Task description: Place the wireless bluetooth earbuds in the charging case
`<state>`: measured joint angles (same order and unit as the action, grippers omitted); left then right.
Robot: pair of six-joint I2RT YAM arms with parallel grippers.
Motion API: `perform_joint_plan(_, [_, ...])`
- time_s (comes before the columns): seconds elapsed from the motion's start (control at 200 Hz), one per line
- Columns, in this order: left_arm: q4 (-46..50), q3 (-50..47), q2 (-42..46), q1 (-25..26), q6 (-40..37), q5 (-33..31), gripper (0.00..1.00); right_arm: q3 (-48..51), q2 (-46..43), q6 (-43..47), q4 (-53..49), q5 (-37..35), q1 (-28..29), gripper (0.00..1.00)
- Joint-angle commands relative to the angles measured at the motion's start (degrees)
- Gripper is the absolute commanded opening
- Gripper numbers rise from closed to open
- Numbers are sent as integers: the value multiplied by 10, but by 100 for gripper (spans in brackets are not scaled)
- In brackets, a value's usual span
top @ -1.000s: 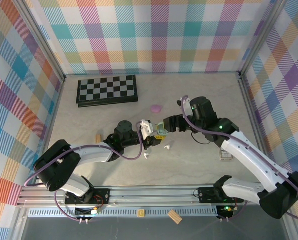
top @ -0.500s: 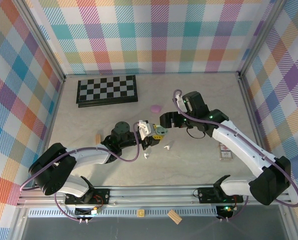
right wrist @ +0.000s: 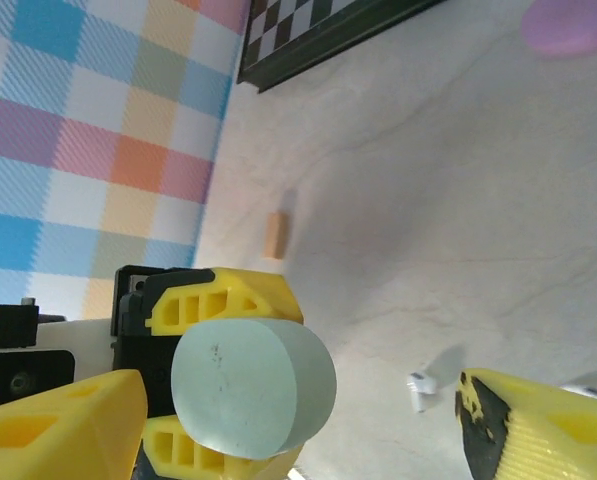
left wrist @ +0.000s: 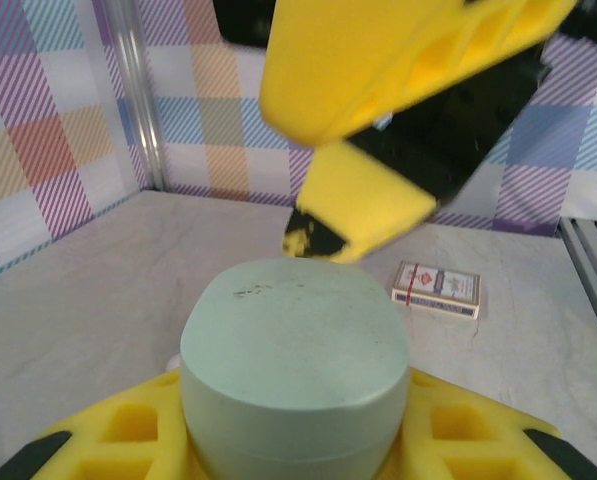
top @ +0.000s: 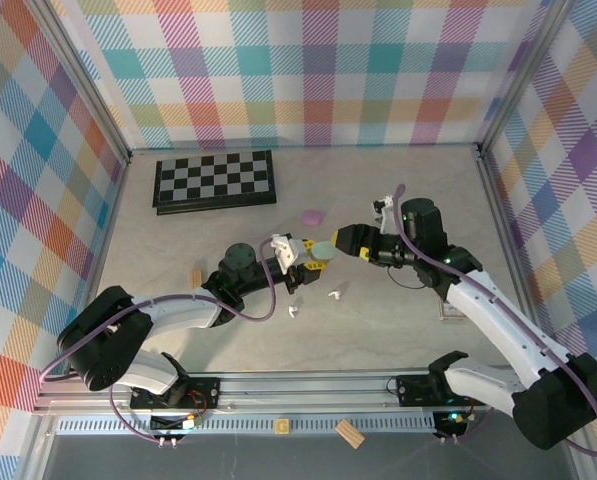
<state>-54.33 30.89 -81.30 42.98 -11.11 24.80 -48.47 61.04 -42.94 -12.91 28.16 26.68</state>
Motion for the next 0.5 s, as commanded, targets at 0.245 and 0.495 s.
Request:
perform_joint_plan(0.245, [-24,19,24,-5,11,-6,29,79,44,-282,301,118,8,59])
perform_joint_plan(0.495, [8,23,31,-5,-11,-21,30,87,52,-306,338,117,11,31])
